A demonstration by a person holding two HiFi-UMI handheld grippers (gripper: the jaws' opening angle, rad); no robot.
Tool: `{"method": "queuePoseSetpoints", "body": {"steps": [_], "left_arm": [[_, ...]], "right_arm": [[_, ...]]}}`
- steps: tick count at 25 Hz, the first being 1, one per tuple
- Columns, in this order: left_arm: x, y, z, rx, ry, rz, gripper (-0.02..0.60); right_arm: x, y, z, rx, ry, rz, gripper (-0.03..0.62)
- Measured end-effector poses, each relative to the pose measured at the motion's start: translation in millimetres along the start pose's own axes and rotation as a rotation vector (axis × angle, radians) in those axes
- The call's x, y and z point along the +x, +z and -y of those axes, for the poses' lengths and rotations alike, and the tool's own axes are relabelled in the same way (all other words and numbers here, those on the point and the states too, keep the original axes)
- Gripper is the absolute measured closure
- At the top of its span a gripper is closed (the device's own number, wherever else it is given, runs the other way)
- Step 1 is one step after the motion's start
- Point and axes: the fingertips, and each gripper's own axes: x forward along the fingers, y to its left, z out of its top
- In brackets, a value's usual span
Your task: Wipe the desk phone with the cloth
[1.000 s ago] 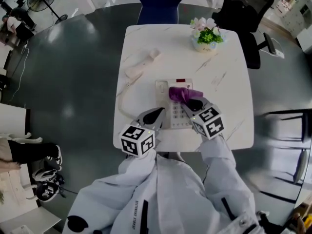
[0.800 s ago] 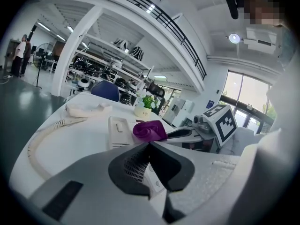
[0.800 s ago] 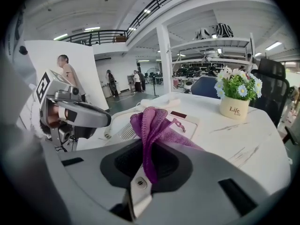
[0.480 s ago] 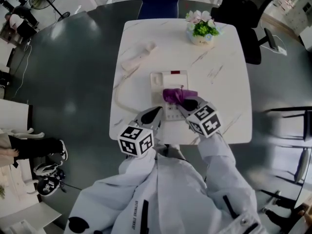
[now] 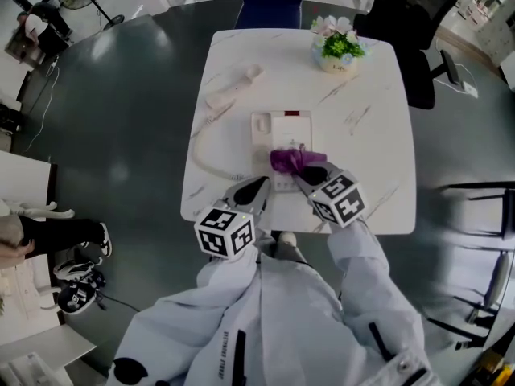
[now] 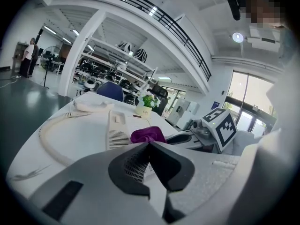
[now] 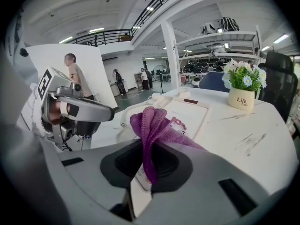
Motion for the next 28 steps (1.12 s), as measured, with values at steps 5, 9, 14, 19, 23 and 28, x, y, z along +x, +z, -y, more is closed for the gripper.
{"method": "queuePoseSetpoints", "body": {"steps": [5, 9, 14, 19, 23, 28], "left_arm": [[-4.8, -4.3, 2.7, -0.007, 0.009, 0.008, 0.583], [-8.1, -5.6, 6.3, -0.008, 0.012, 0.013, 0.583], [-10.0, -7.8, 10.8, -0.008, 0.016, 0.016, 0.583], [-12.5, -10.3, 14.2, -0.011, 0.019, 0.019, 0.583], [-15.9, -14.0, 17.2, -0.014, 0.024, 0.022, 0.583], [-18.7, -16.9, 18.9, -0.016, 0.030, 0.028, 0.583]], "right_arm": [[-1.0, -6.1, -6.3, -0.006, 0.013, -0.010, 0.558], [-3.1, -10.5, -10.9, -0.005, 0.024, -0.014, 0.559], [-5.3, -17.1, -15.4, -0.004, 0.037, -0.022, 0.559], [-7.7, -21.2, -20.4, 0.000, 0.049, -0.029, 0.558], [-10.1, -25.8, -25.3, -0.004, 0.057, -0.035, 0.558], [-10.6, -33.1, -31.4, -0.005, 0.074, -0.046, 0.559]]}}
